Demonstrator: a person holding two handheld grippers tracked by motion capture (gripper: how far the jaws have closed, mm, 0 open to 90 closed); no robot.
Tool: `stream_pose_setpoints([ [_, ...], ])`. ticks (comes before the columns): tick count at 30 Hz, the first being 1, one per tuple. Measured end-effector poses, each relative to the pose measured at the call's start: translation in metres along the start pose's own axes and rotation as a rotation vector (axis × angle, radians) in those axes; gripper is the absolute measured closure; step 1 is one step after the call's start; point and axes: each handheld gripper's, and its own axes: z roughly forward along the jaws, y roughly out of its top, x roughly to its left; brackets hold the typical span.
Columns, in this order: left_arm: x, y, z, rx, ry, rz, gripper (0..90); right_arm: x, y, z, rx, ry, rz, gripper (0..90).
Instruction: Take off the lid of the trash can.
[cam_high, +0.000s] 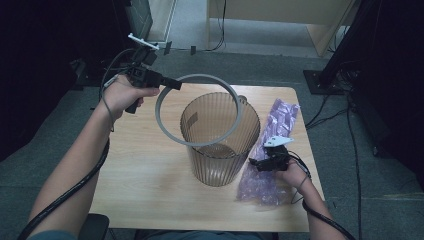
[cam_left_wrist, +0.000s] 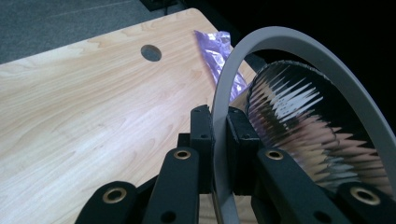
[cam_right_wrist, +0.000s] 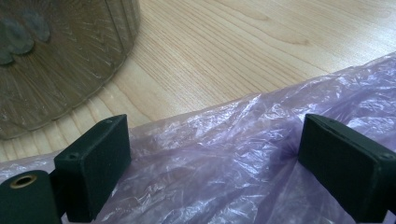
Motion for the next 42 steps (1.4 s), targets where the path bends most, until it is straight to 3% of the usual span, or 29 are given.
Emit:
stream_pose_setpoints([
  [42,0.040,-0.035,-0.058,-0.057,0.053,-0.080,82.9,0.000,0.000,0.000,0.000,0.000,0.002,9.0],
])
